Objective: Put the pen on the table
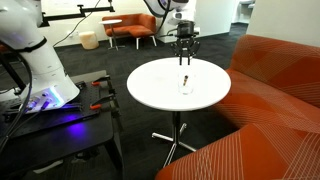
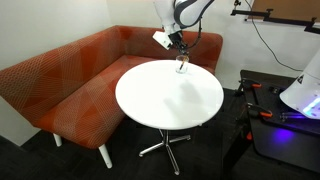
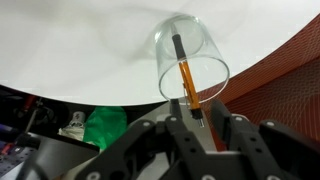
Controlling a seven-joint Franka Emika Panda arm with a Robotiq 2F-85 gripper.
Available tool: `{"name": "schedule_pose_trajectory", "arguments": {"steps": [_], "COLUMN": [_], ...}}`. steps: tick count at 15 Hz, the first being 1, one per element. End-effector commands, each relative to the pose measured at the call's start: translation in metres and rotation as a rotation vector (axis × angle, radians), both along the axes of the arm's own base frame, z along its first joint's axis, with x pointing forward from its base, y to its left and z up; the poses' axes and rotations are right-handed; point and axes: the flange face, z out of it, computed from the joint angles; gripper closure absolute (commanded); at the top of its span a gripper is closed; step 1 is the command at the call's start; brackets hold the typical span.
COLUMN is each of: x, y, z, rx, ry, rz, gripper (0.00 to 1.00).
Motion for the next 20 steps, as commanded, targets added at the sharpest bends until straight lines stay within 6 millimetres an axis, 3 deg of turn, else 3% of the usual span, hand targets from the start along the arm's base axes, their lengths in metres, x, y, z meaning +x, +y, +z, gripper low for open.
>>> {"name": "schedule_pose_trajectory", "arguments": {"steps": [1, 8, 20], "x": [-0.014, -0.022, -0.010], "y": [-0.005, -0.016, -0.025], "z": [0.004, -0.002, -0.003], "rx": [0.023, 0.039, 0.045], "ry": [-0.008, 0.004, -0.027], "rz": [-0.034, -0.077, -0.030], "gripper": [0.55, 0.64, 0.61]}}
